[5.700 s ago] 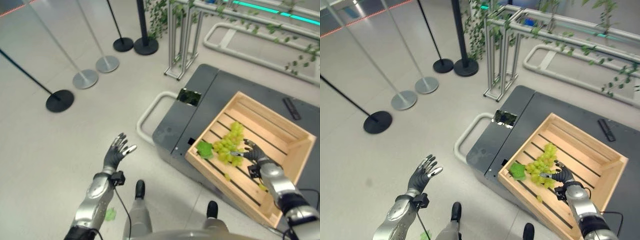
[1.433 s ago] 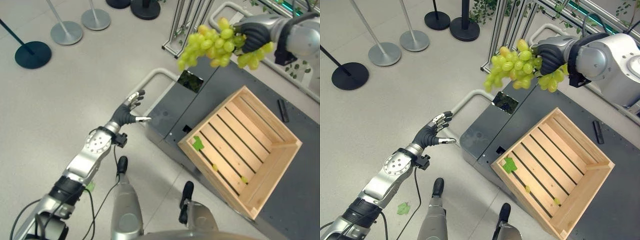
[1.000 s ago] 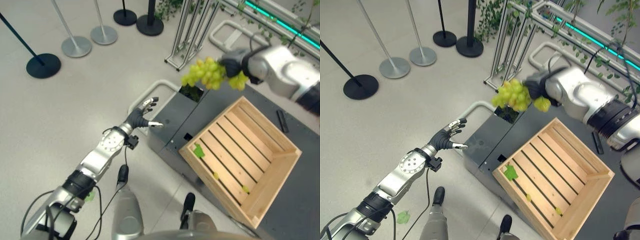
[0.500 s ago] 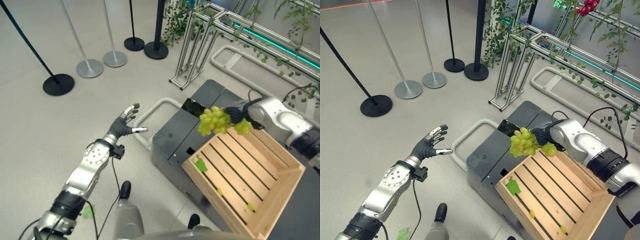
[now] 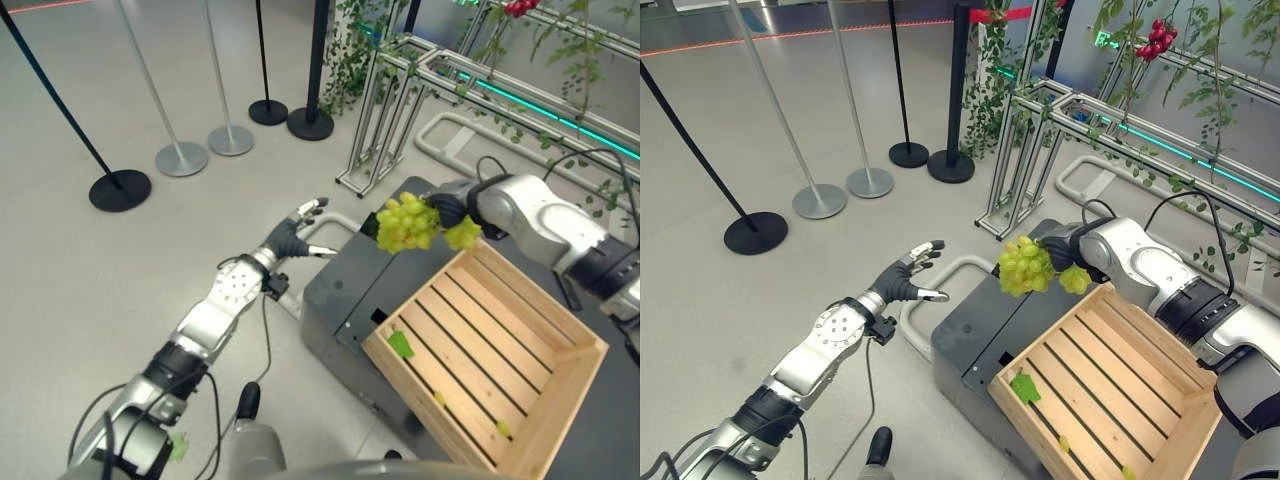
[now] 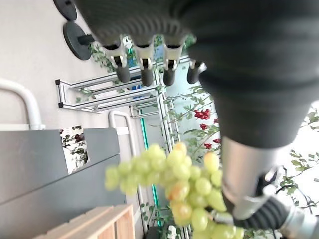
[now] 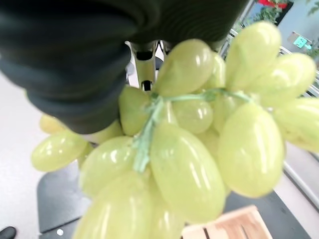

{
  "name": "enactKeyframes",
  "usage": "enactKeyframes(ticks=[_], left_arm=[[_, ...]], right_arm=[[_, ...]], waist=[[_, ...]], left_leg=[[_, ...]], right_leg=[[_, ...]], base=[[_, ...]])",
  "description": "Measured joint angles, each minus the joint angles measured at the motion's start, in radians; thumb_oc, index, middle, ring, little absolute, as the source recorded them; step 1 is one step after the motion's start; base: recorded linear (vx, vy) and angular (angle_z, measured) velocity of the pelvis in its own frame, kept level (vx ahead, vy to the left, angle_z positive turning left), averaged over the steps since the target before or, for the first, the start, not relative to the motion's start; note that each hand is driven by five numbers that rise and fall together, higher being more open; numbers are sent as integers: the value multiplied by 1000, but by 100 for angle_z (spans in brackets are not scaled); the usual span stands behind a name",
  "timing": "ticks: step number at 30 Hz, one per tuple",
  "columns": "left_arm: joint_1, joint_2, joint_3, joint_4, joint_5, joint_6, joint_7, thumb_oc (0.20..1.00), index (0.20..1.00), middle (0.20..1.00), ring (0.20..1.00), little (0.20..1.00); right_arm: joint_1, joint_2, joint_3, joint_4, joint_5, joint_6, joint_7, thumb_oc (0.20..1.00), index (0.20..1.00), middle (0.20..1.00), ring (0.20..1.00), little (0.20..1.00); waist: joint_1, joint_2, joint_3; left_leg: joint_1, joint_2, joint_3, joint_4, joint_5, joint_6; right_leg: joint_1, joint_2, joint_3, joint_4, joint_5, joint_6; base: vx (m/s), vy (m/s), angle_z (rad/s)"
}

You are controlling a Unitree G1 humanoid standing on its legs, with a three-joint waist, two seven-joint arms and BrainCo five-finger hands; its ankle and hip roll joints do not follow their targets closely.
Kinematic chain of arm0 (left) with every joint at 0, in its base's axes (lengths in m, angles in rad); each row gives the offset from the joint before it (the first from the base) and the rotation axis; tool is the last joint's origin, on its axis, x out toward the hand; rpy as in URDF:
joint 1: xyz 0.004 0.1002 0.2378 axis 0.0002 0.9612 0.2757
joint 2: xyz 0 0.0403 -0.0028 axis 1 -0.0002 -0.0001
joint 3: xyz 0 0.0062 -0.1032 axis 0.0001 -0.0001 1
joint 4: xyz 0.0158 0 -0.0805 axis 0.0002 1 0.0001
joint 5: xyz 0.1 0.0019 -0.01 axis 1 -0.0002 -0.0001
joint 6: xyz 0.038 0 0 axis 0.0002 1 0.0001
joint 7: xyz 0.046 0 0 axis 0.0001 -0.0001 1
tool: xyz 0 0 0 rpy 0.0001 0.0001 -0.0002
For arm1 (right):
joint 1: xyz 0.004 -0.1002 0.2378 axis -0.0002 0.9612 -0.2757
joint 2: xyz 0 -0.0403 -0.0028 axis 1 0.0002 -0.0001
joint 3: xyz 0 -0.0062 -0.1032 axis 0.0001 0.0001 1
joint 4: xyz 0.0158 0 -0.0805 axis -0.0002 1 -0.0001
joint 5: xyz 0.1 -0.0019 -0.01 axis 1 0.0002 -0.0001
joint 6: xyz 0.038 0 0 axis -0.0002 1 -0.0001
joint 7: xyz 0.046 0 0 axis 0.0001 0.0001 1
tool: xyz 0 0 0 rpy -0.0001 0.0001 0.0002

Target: Pick up the fruits from the basket on one side to the basket on the other side

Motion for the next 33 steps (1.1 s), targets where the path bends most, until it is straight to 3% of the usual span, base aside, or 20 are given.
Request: enactKeyframes(ticks=[6, 19, 33], left_arm=[[-13, -13, -44, 52, 0, 0, 16, 1000, 1000, 1000, 1000, 1000], [-15, -51, -81, 61, 1, -4, 42, 1000, 1000, 1000, 1000, 1000], [13, -52, 11, 56, 156, -25, 124, 1000, 1000, 1000, 1000, 1000]], right_arm=[[-12, 89, 0, 25, 0, -1, -58, 200, 200, 200, 200, 200], [-11, 123, 0, 78, 0, -5, -103, 200, 200, 200, 200, 200], [16, 133, -25, 60, 66, 2, -121, 200, 200, 200, 200, 200]], waist=[[-20, -2, -2], [-18, -1, -4], [-15, -1, -4]], left_leg=[[1, 1, 1, 1, -2, 0], [2, 1, 0, 2, -2, 0], [3, 0, -1, 3, -2, 0]], right_leg=[[0, 0, 4, 2, -2, -3], [3, 0, 1, 2, -1, 0], [7, 0, -2, 1, -3, -1]], base=[[0, 0, 0], [0, 0, 0], [0, 0, 0]])
